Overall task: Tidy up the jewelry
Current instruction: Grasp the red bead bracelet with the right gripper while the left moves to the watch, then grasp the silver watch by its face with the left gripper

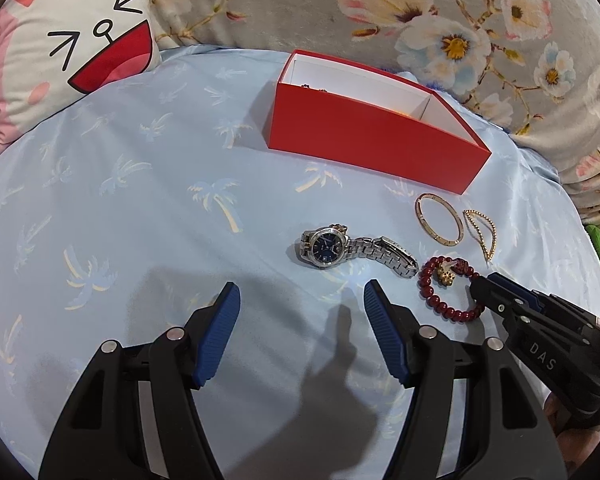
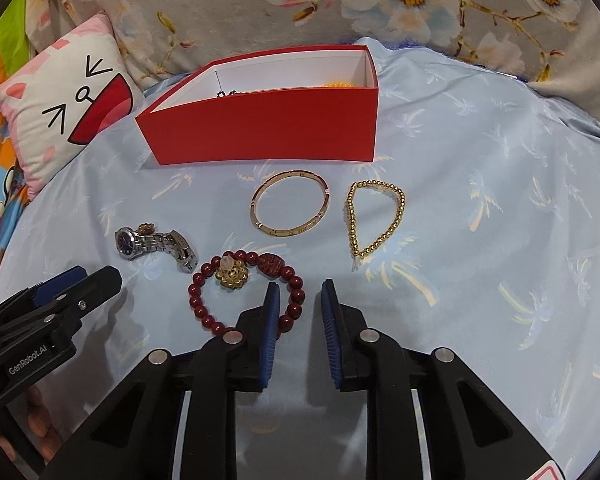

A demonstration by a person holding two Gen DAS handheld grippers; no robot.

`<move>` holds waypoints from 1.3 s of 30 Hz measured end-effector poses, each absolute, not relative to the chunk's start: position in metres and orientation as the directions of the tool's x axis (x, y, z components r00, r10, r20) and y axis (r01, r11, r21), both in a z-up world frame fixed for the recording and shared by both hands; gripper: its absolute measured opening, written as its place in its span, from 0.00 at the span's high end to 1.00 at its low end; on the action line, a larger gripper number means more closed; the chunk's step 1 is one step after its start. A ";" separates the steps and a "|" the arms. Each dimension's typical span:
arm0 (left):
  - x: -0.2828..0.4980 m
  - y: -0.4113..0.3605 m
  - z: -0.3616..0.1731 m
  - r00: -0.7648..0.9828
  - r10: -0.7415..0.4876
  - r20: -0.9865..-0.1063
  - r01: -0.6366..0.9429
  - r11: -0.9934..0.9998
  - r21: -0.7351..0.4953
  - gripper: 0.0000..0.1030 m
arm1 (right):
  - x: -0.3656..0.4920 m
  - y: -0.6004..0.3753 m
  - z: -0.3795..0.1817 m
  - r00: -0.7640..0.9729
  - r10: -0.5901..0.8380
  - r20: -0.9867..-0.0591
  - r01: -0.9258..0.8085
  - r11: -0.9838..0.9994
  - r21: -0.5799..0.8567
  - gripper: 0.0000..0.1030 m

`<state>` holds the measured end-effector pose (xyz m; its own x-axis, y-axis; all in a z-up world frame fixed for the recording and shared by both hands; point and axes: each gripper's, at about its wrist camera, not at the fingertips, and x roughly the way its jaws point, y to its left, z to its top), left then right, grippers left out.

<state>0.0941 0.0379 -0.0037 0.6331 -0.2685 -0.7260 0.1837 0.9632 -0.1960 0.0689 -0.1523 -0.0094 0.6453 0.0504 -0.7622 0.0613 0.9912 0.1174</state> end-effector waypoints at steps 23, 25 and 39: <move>0.104 0.028 0.001 0.636 -0.262 -0.726 0.195 0.965 -0.177 0.41 | 0.012 -0.183 0.010 0.683 0.197 -0.703 0.055 0.946 0.320 0.93; 0.105 0.024 0.003 0.639 -0.263 -0.722 0.207 0.964 -0.168 0.41 | 0.015 -0.182 0.018 0.691 0.210 -0.692 0.038 0.945 0.325 0.93; 0.126 0.002 -0.002 0.602 -0.281 -0.747 0.282 0.951 -0.130 0.41 | 0.026 -0.184 0.041 0.723 0.230 -0.651 0.012 0.939 0.345 0.93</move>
